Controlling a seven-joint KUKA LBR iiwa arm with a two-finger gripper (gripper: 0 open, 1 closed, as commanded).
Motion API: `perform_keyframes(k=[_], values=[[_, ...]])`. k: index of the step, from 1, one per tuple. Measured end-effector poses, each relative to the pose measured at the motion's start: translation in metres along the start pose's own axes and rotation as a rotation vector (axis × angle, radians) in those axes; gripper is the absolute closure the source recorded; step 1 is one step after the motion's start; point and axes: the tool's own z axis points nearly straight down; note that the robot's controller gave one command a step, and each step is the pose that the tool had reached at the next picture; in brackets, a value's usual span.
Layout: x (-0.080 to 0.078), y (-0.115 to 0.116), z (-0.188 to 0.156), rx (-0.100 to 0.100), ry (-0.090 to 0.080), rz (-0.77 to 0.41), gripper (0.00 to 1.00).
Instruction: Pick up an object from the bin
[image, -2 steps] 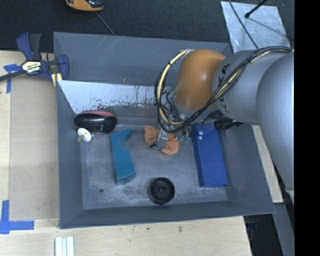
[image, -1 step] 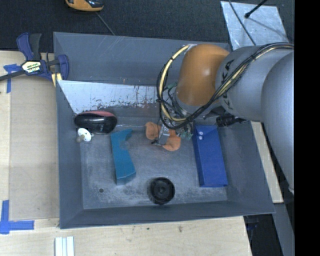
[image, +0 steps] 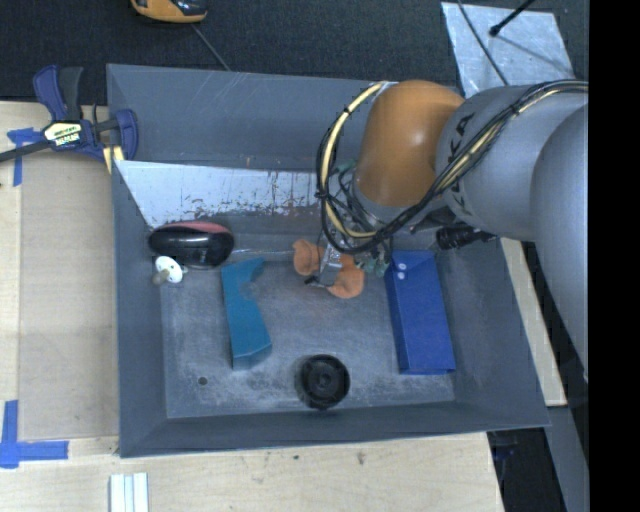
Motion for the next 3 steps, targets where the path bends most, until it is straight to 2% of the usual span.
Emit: perform_keyframes(k=[3], values=[[0.001, 0.0, -0.038, 0.002, 0.006, 0.0, 1.0]])
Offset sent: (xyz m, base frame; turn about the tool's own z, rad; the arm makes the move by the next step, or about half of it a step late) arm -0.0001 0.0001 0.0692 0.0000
